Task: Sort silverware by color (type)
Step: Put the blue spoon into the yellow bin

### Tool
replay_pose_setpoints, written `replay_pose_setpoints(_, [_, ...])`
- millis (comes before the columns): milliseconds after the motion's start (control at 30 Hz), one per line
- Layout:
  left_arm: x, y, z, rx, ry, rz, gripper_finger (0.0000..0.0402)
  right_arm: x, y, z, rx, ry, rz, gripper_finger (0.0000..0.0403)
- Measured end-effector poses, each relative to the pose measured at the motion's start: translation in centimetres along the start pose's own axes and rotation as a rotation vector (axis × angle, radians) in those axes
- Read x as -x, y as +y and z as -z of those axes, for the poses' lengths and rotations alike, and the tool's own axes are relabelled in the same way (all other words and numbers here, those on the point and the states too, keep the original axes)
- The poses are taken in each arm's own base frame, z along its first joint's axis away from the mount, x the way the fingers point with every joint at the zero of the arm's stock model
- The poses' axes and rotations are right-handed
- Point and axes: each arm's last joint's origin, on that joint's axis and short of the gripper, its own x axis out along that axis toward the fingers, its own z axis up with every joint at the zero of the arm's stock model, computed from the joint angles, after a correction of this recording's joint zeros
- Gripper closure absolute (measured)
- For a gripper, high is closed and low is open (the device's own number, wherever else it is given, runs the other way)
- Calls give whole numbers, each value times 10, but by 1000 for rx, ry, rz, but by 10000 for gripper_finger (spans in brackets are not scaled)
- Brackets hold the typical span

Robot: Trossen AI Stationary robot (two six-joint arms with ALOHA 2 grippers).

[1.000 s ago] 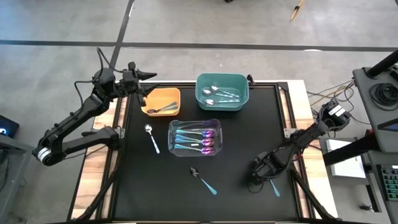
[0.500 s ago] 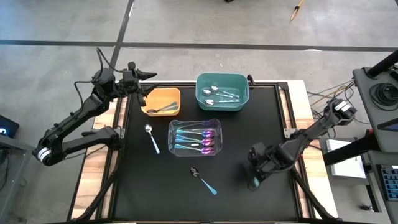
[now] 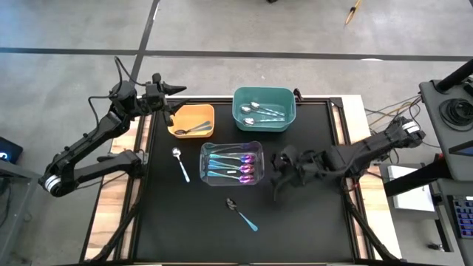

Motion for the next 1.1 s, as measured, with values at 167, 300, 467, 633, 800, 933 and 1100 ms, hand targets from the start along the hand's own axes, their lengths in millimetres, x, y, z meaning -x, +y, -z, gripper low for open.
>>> replay_pose_setpoints(167, [0,0,0,0,0,0,207,-5,4,-37,131,-157,-71,394])
replay_pose_setpoints(300, [0,0,0,4,0,0,207,-8,7,-62,271,-321,-130,394])
replay_pose_setpoints(467, [-2,1,2,24,10,2,207,-11,5,-85,432,-488,-138,394])
replay_pose_setpoints(633, [-10,4,10,73,46,8,207,-19,5,-97,540,-650,-137,394])
replay_pose_setpoints(800, [-22,0,17,117,71,62,207,-35,5,-108,584,-760,-117,394])
replay_pose_setpoints(933, [-35,-14,19,119,67,153,207,-54,1,-118,593,-798,-97,394])
replay_pose_setpoints(1100, [-49,-40,18,88,62,181,207,-76,-11,-134,541,-831,-61,394])
